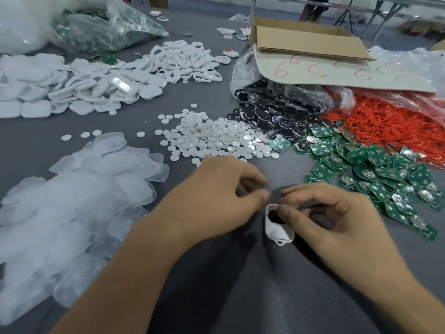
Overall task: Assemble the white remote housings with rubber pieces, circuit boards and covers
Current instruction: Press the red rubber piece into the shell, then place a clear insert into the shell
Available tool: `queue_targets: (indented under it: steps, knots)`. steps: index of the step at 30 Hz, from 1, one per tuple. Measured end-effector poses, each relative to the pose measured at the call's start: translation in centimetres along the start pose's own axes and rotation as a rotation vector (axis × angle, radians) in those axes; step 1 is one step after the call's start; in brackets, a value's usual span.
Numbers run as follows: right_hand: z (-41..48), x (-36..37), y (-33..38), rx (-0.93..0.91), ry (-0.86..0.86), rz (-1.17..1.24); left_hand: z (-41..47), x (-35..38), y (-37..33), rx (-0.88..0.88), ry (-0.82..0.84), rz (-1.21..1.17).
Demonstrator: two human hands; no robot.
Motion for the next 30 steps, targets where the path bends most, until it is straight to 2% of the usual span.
queue_targets:
  steps: [2, 4, 8, 10, 15, 19, 22, 27, 30]
  knots:
    - [0.0, 0.5, 1.4, -0.068, -0.033, -0.058, -1.2, -3.1, 1.1, -0.078, -0.202, -0.03]
    - [0.6, 2.8, 3.8, -0.159, 0.016, -0.089, -3.2, -6.7, 3.1, -0.213, -0.345, -0.015]
    - [4.9, 10.2, 8.3, -0.237, 0.205, -0.223, -6.1, -10.1, 7.1, -0.528, -0.318, 0.032]
    - [7.1, 13.4, 9.3, -0.161, 0.311, -0.257, -6.4, -10.0, 8.2, -0.575, -0.323, -0.037]
    - [7.5, 14.6, 8.7, -0.133, 0.286, -0.184, -6.3, -10.0, 8.4, -0.515, -0.438, -0.094]
    - [7.8, 12.5, 7.1, -0.031, 0.26, 0.131, -5.1, -9.6, 6.4, -0.315, -0.48, -0.166]
    - [8.0, 11.7, 6.2, 0.097, 0.267, 0.432, -4.3, -8.9, 4.6, -0.223, -0.394, -0.207]
    - [7.5, 12.4, 6.3, 0.133, 0.352, 0.565, -4.8, -8.9, 4.0, -0.264, -0.291, -0.129]
    - [6.8, 10.9, 6.4, 0.054, 0.284, 0.602, -5.3, -9.0, 4.0, -0.293, -0.329, -0.134]
Point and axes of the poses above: each hand's wrist, its own z-axis towards the middle knuckle, its own x-axis out of the palm, y = z × x, the point moved 3 cm from there along z, towards the middle knuckle, and after that the axes turned 13 degrees about y, right-handed, at the moved point
